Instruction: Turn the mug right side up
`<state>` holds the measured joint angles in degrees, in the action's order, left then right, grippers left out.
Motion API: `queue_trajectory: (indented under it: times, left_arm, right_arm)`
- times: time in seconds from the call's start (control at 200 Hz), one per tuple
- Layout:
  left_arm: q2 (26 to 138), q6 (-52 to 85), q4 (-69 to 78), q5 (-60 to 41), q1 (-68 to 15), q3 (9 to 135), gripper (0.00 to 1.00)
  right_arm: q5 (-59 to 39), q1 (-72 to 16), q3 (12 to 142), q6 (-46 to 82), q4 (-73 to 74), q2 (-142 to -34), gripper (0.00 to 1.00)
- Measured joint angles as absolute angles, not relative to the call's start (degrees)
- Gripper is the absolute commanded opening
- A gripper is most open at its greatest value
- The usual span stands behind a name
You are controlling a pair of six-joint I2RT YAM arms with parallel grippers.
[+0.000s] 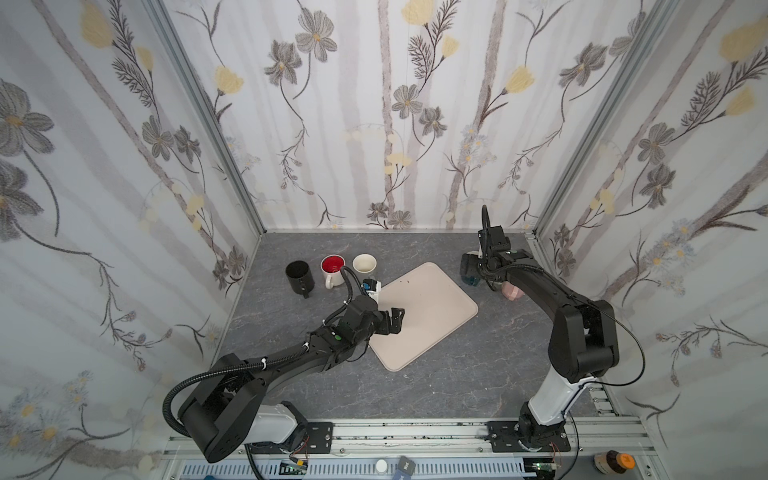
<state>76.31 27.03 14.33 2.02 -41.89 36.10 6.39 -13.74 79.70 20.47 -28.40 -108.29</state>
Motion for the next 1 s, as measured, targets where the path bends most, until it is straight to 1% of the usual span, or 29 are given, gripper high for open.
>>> queue_trajectory:
  times: [0.2,0.295,0.375,0.47,0.625,0.799,0.939,1.004]
  left_arm:
    - [76.3,27.0,14.4,1.9,-41.8,36.1,1.0]
    - [76.3,27.0,14.4,2.1,-41.8,36.1,1.0]
    - [76.3,26.9,14.4,2.2,-41.8,36.1,1.0]
    - [76.3,26.7,14.4,2.6,-41.8,36.1,1.0]
    - [76.3,25.7,14.3,3.0,-41.6,36.0,1.0]
    - [73.3,22.4,13.8,6.2,-41.3,36.0,1.0]
    - [67.4,17.5,12.1,13.7,-40.4,34.7,1.0]
    - [64.1,15.1,13.0,18.1,-40.1,32.6,1.0]
  right_arm:
    - [6.9,-14.9,77.6,20.5,-28.0,-100.5,0.95]
    - [8.5,-15.2,74.1,20.6,-26.7,-95.1,0.96]
    - [9.4,-15.6,68.1,20.5,-23.4,-87.9,0.97]
    - [10.0,-15.7,58.4,19.6,-15.9,-78.4,0.99]
    - [13.1,-15.0,42.5,16.8,-3.1,-67.4,1.0]
    - [17.6,-14.2,29.0,12.7,12.6,-62.9,1.0]
    - [22.7,-13.0,19.8,11.2,25.3,-62.6,1.0]
    - [24.8,-12.0,17.3,10.8,28.9,-62.3,1.0]
